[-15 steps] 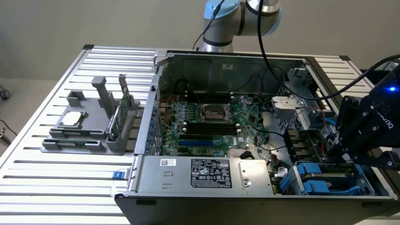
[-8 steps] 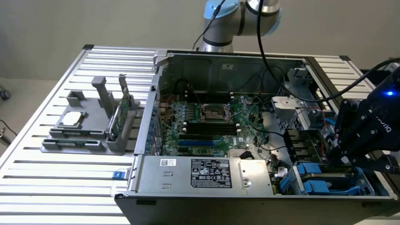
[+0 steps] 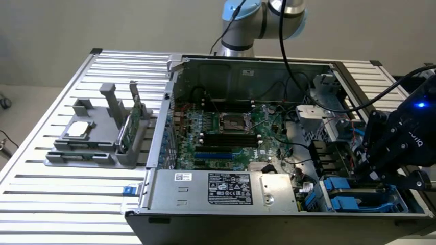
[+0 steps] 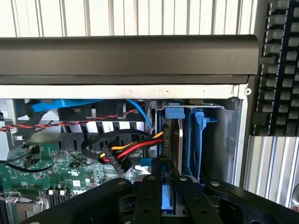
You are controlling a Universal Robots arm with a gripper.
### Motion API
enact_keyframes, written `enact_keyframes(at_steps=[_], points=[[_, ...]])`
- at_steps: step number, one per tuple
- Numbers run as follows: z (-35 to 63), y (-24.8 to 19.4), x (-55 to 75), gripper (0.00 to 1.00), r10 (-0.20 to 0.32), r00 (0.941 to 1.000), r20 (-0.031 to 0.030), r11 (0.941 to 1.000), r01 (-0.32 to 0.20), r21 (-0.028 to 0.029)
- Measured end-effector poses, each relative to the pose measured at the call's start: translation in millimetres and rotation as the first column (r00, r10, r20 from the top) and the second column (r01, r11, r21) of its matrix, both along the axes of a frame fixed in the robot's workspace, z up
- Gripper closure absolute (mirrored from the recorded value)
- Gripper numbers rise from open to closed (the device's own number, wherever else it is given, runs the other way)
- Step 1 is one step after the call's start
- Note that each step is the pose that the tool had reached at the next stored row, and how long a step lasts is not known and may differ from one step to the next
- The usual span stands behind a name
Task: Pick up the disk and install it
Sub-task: 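Insert the second disk wire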
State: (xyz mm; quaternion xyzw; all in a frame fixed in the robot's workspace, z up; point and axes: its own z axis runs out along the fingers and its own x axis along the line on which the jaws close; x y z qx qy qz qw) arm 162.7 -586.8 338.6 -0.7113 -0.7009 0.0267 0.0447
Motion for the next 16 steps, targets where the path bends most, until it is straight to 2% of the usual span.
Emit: enact_keyframes(at_steps=[7,13,16], points=[[-5.9,-1.8,-0.1,0.84,0.0,1.0,0.0009,1.0,0.0,0.0015],[-8.0,-3.1,-0.1,0.84,0.0,1.0,0.0012,1.0,0.0,0.0055],[-8.4,-6.4,0.0,0.84,0.0,1.0,0.0012,0.9999,0.0,0.015]])
